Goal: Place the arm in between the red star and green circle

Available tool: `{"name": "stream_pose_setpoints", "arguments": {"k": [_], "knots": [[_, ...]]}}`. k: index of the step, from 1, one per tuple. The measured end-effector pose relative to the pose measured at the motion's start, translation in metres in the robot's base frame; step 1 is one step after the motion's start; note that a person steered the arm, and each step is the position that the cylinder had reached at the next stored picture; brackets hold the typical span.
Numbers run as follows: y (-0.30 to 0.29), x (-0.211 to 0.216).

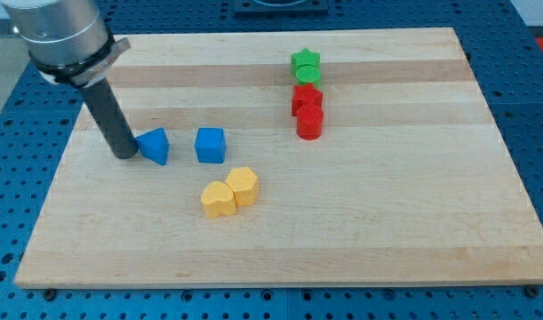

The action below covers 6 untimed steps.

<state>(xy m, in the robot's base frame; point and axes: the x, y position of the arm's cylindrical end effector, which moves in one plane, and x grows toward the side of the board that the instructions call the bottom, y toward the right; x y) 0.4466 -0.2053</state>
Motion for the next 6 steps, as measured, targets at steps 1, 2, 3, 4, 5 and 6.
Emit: {"name": "stream_pose_setpoints", "arguments": {"k": [1,2,3,4,5,6], "knots": [[0.027,0.000],[0.044,0.000],[0.044,0.000],[0.043,-0.015],[0.043,-0.047],[0.051,-0.073]]}}
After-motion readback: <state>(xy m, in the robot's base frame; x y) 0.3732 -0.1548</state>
